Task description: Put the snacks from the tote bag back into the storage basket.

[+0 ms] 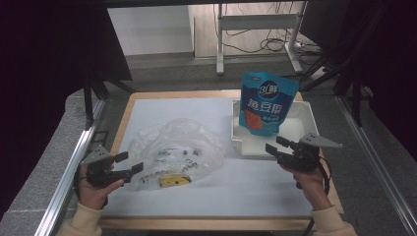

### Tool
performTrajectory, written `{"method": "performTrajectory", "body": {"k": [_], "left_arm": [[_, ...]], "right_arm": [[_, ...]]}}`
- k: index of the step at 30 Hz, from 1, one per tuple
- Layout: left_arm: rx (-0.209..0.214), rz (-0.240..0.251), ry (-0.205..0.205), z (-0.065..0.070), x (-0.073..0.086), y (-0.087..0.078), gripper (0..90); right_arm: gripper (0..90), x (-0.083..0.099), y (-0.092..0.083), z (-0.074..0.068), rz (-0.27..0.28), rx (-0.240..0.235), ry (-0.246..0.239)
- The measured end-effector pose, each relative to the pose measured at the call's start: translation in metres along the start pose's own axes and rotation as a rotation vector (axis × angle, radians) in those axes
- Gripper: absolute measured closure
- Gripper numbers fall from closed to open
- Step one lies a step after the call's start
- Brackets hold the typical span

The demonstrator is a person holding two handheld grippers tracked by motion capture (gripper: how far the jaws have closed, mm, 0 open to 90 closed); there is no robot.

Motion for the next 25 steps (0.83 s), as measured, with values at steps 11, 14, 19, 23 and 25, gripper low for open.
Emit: {"method": "performTrajectory", "body": {"k": [11, 14, 19, 23, 25], "left_arm": [[-0.001, -0.012, 0.005, 0.003, 0.004, 0.001, 20.7], [-0.003, -0.012, 0.003, 0.003, 0.005, 0.0, 20.7], [-0.005, -0.016, 0.003, 0.003, 0.006, 0.0, 20.7], [-0.007, -0.021, 0.006, 0.004, 0.007, 0.002, 20.7], [-0.006, -0.021, 0.006, 0.005, 0.007, 0.002, 20.7]], "right_arm": [[37.6, 0.029, 0.028, -0.025, -0.108, -0.054, -0.049], [37.4, 0.029, 0.031, -0.025, -0.107, -0.055, -0.05], [36.1, 0.029, 0.03, -0.023, -0.1, -0.049, -0.041], [35.3, 0.029, 0.028, -0.023, -0.096, -0.056, -0.04], [34.8, 0.029, 0.027, -0.024, -0.094, -0.063, -0.045]]}}
Point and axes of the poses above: each handheld gripper's, and its own axes: y roughly forward along the jaws, x roughly out of its underside, z roughly to its right, the point moved 3 cm from there along y, roughly forward along the jaws, and after that the axes turned 7 degrees about -z, right-handed, at the moved point
